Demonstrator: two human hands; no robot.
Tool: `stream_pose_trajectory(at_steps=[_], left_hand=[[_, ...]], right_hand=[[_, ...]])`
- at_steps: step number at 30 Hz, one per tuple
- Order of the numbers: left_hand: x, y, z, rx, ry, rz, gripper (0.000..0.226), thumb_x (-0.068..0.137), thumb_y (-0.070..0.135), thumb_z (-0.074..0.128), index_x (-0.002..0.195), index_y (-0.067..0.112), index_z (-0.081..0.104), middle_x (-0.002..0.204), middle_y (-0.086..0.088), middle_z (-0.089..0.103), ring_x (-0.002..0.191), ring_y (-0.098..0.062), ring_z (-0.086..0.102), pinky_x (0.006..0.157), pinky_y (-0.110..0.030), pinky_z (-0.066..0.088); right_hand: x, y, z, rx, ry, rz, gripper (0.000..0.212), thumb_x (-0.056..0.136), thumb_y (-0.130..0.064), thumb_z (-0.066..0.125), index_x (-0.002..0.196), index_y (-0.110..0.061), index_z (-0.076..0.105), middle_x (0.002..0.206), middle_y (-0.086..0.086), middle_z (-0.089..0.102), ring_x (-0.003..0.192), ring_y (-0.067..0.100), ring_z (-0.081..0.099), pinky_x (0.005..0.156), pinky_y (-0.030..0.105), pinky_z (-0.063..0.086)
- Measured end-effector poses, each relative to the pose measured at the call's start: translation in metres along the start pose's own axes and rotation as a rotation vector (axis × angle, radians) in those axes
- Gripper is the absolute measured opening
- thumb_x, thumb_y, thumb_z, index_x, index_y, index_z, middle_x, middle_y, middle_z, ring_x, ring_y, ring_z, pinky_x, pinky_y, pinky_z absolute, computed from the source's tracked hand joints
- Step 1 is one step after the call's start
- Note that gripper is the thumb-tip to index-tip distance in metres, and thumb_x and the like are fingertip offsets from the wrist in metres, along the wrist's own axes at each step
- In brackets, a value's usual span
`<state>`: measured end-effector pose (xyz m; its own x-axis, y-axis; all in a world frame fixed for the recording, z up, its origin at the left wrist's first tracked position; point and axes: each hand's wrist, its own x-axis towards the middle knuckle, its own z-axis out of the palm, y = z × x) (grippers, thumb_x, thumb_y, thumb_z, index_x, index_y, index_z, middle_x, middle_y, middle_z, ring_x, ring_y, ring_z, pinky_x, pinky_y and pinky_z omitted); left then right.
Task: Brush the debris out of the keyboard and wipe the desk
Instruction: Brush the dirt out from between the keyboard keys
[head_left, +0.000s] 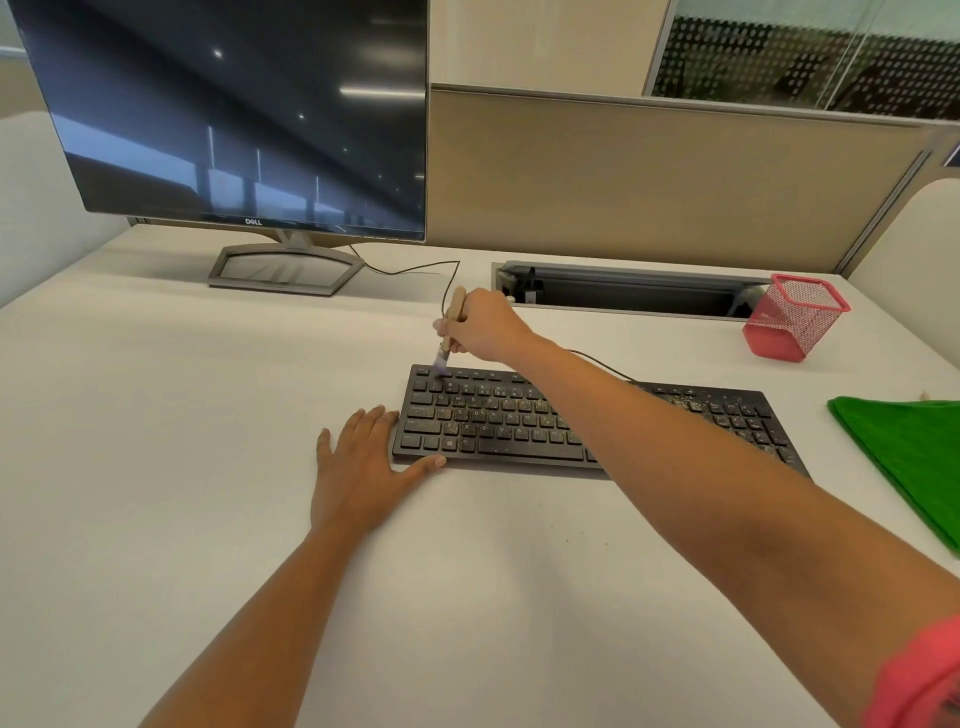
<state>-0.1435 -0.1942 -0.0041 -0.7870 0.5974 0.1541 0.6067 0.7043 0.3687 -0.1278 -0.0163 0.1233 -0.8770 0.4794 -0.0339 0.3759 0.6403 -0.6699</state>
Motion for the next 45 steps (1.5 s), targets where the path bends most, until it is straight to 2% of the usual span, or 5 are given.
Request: stream_pose_trajectory(at_steps=[8,27,34,39,45], left_hand=[[0.001,0.001,0.0,0.017,-0.019,-0.011,0.106,0.059,0.089,0.013,0.141,0.025,0.035,0.152,0.007,0.029,0.143,-0.011,0.014,0.116,-0.044,0.004],[0.001,0.0,0.0,0.037,-0.026,-0.014,0.108,0.059,0.089,0.012,0.143,0.025,0.034,0.153,0.006,0.028,0.144,-0.011,0.014,0.116,-0.045,0.006],[0.001,0.0,0.0,0.023,-0.021,-0.009,0.107,0.059,0.089,0.013,0.141,0.024,0.036,0.152,0.006,0.03,0.143,-0.012,0.015,0.116,-0.046,0.006],[0.001,0.0,0.0,0.023,-0.014,-0.004,0.105,0.06,0.089,0.014,0.14,0.024,0.038,0.152,0.006,0.031,0.143,-0.012,0.017,0.116,-0.047,0.007],[0.001,-0.001,0.0,0.017,-0.006,-0.001,0.105,0.06,0.089,0.015,0.139,0.024,0.039,0.151,0.005,0.032,0.143,-0.012,0.017,0.116,-0.047,0.007]], right_hand=[[-0.003,-0.01,0.008,-0.032,-0.083,0.087,0.023,0.092,-0.009,0.047,0.102,0.007,0.061,0.092,0.017,0.07,0.079,0.032,0.071,0.077,0.034,0.057],[0.0,-0.012,0.018,0.051,-0.003,0.011,0.03,0.091,-0.022,0.058,0.102,0.005,0.064,0.1,0.021,0.067,0.091,0.033,0.067,0.086,0.044,0.054],[-0.005,-0.013,0.014,0.005,-0.213,-0.031,0.026,0.094,-0.015,0.053,0.099,0.007,0.066,0.1,0.019,0.07,0.075,0.027,0.068,0.076,0.029,0.055],[-0.003,-0.014,0.014,0.077,-0.092,-0.072,0.027,0.091,-0.018,0.059,0.102,0.005,0.067,0.102,0.02,0.069,0.095,0.03,0.066,0.09,0.042,0.052],[-0.008,-0.01,0.011,-0.111,-0.226,-0.108,0.028,0.092,-0.019,0.057,0.104,0.005,0.066,0.104,0.019,0.068,0.094,0.026,0.064,0.089,0.034,0.05]])
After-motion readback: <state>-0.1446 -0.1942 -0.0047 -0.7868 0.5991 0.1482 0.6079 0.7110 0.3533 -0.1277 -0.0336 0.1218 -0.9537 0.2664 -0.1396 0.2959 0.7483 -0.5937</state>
